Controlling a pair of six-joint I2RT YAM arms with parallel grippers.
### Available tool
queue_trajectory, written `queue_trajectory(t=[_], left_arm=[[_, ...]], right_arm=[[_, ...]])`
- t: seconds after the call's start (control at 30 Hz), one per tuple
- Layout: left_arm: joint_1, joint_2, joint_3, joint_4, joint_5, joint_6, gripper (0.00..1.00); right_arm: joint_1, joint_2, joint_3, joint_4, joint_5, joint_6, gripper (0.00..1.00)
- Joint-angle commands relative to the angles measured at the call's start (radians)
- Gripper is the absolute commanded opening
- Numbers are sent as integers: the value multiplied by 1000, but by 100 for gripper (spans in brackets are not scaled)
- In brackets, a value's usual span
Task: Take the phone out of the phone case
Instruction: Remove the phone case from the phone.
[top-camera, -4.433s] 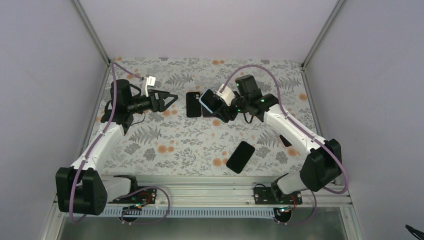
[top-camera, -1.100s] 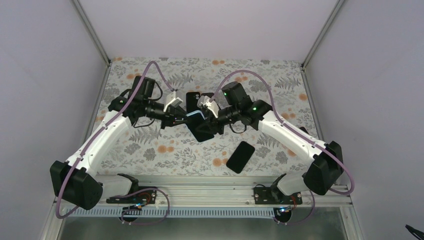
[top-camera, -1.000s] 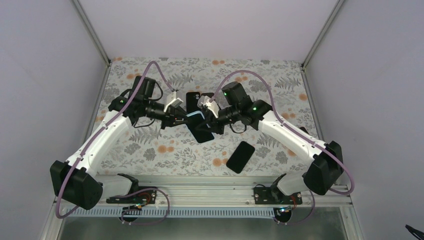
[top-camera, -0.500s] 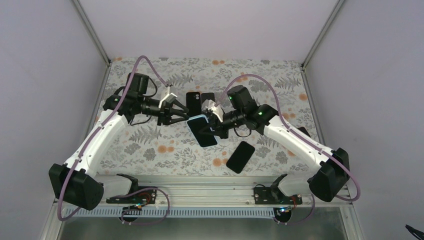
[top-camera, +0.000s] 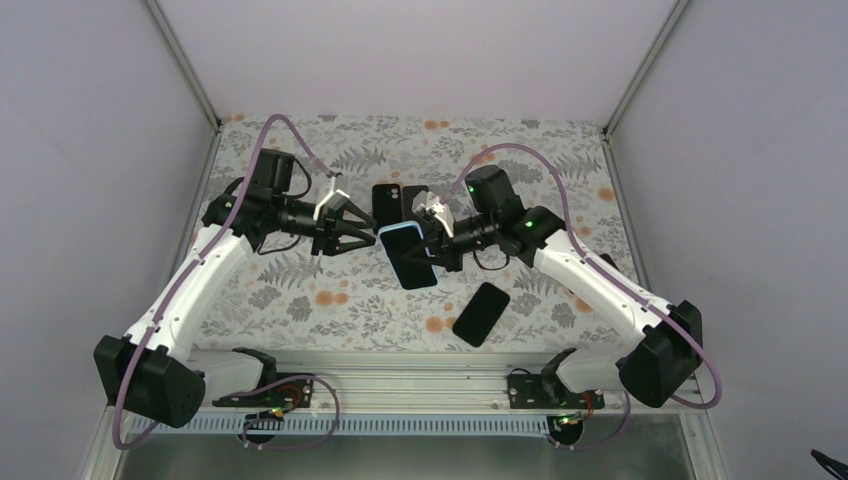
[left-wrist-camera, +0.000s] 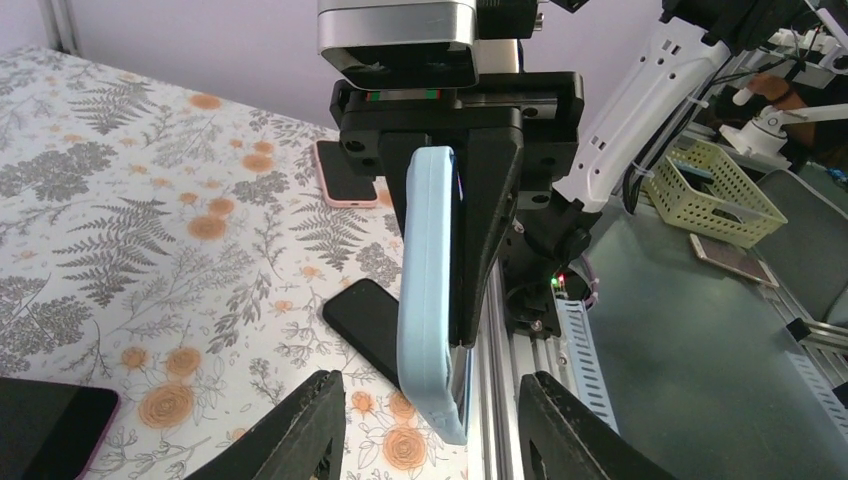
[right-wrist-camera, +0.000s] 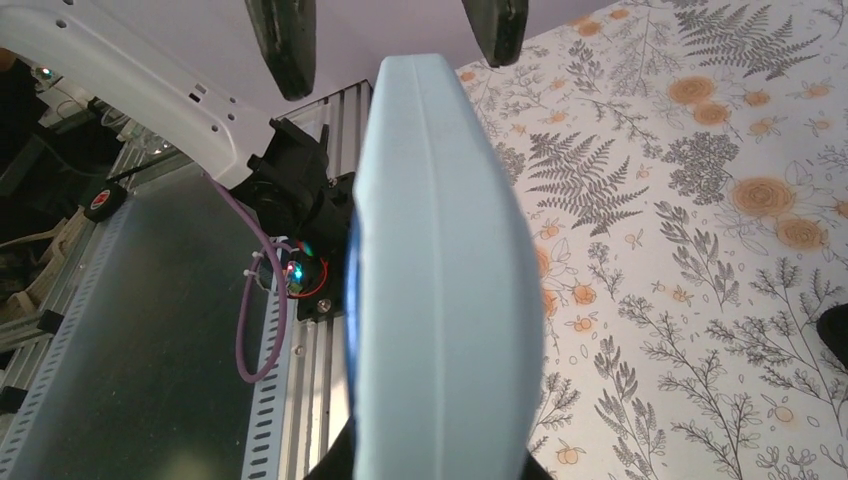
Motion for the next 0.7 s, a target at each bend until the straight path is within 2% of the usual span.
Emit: queue_trajectory(t=[0.0,0.2,0.67], left_arm=[[-6,-23,-11,41,19,6,43],[-10,-26,-10,55,-6,-14,40],[-21,-17,0,80,-9,-48,43]], right_arm=[[-4,-7,13,52,-76,10,4],[-4,-1,20,50,-78,11,4],[-4,13,30,55,-91,18,4]])
